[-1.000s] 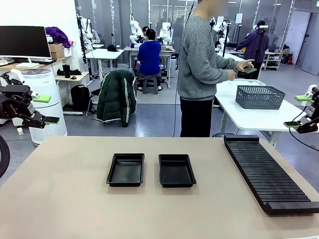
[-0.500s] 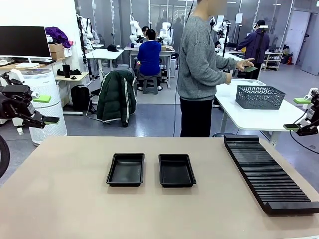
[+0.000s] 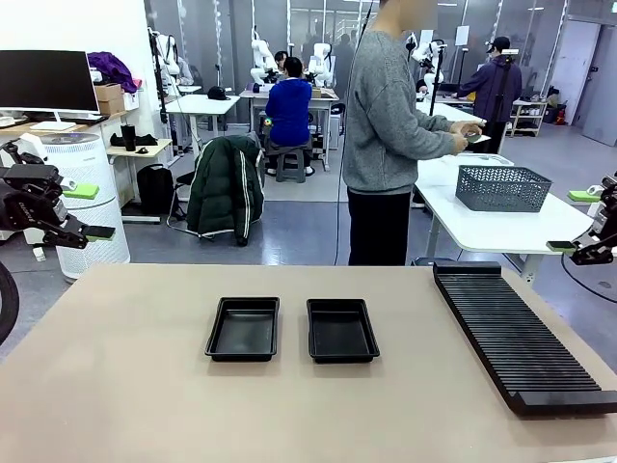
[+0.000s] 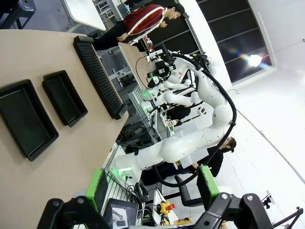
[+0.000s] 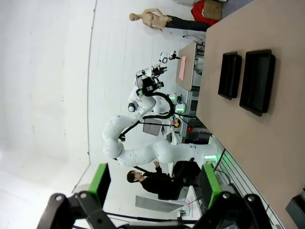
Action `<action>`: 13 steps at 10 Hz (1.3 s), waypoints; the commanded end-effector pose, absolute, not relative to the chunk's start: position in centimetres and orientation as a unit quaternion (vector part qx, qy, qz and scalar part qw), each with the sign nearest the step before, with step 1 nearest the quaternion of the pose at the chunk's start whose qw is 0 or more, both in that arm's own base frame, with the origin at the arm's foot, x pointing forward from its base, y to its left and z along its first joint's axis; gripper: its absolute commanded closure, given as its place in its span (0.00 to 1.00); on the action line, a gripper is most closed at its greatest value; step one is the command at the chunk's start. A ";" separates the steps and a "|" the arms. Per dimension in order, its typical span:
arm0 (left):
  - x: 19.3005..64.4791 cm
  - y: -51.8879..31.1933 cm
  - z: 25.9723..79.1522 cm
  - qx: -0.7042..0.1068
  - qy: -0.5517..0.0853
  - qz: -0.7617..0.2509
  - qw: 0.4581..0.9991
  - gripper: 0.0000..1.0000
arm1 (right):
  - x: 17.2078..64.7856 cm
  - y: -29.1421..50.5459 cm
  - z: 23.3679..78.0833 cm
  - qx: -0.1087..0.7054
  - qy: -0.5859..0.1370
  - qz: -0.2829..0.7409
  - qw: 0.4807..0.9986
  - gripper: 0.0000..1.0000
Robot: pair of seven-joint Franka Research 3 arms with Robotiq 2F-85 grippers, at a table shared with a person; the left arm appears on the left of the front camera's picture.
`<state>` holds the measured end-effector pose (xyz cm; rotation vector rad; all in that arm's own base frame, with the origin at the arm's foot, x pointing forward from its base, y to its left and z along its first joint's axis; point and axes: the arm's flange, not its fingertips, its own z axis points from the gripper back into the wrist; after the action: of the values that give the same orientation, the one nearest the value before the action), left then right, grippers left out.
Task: Inspect and transfer BCBs to ESD trays.
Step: Pick up the Blank PCB from the PCB Rack and place it in the left ESD tray.
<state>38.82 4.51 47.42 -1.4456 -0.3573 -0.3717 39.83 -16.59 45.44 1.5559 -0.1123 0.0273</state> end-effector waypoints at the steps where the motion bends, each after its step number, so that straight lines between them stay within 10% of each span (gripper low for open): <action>1: 38.7 4.6 47.5 -0.653 -0.161 -0.168 0.720 0.00 | 40.1 -15.9 46.2 0.705 -0.074 0.022 0.705 0.00; 13: 38.7 4.6 47.5 -0.653 -0.161 -0.168 0.720 0.00 | 40.1 -16.1 46.2 0.704 -0.060 0.022 0.707 0.00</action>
<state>38.83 4.46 47.42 -1.4454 -0.3565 -0.3724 40.28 -15.98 46.17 1.5621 -0.1290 0.0506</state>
